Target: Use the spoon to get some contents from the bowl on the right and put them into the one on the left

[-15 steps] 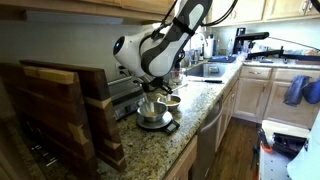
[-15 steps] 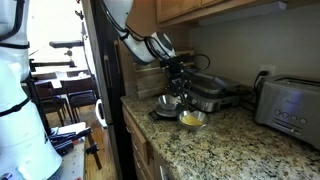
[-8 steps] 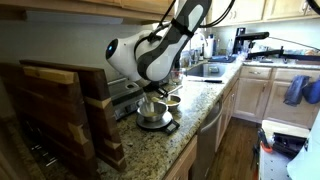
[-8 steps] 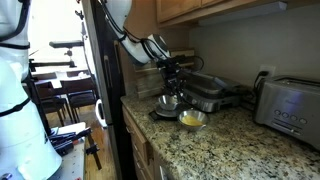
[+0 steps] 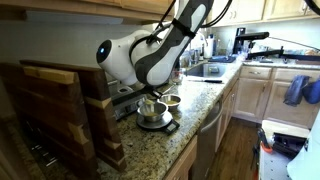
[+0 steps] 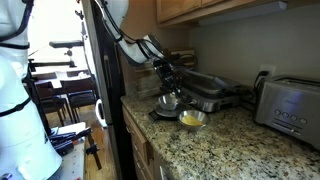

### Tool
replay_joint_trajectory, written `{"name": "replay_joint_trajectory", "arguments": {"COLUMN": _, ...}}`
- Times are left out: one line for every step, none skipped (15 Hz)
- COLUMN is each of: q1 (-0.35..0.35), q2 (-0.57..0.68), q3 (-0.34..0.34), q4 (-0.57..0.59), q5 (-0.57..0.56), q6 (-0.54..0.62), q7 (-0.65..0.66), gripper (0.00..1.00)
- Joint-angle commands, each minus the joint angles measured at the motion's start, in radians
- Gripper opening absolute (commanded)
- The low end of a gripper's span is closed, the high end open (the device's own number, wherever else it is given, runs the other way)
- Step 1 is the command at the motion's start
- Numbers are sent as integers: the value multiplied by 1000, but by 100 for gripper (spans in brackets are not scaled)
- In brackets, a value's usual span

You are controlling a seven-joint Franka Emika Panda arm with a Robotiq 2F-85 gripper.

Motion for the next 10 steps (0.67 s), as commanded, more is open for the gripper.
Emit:
{"name": "replay_joint_trajectory", "arguments": {"q1": 10, "q2": -68, "q3": -8, "q4": -100, "q5": -76, "q6": 71, "q7": 90, "gripper": 3}}
{"name": "replay_joint_trajectory", "arguments": {"q1": 9, "q2": -74, "q3": -9, "q4": -115, "q5": -93, "q6": 81, "q7": 108, "gripper": 3}}
{"name": "replay_joint_trajectory", "arguments": {"q1": 10, "q2": -81, "q3": -11, "q4": -131, "q5": -113, "q6": 89, "q7": 134, "gripper": 3}}
{"name": "replay_joint_trajectory", "arguments": {"q1": 11, "q2": -86, "q3": -12, "q4": -144, "q5": -134, "q6": 94, "q7": 159, "gripper": 3}}
{"name": "replay_joint_trajectory", "arguments": {"q1": 10, "q2": -95, "q3": -10, "q4": -160, "q5": -150, "q6": 101, "q7": 180, "gripper": 3}}
{"name": "replay_joint_trajectory", "arguments": {"q1": 10, "q2": -103, "q3": -9, "q4": -174, "q5": -165, "q6": 107, "q7": 201, "gripper": 3}}
{"name": "replay_joint_trajectory", "arguments": {"q1": 11, "q2": -116, "q3": -8, "q4": -191, "q5": -183, "q6": 112, "q7": 220, "gripper": 3}}
{"name": "replay_joint_trajectory", "arguments": {"q1": 11, "q2": -127, "q3": -6, "q4": -205, "q5": -196, "q6": 117, "q7": 234, "gripper": 3}}
{"name": "replay_joint_trajectory", "arguments": {"q1": 13, "q2": -140, "q3": -4, "q4": -221, "q5": -217, "q6": 124, "q7": 249, "gripper": 3}}
{"name": "replay_joint_trajectory", "arguments": {"q1": 17, "q2": -153, "q3": -4, "q4": -234, "q5": -242, "q6": 127, "q7": 274, "gripper": 3}}
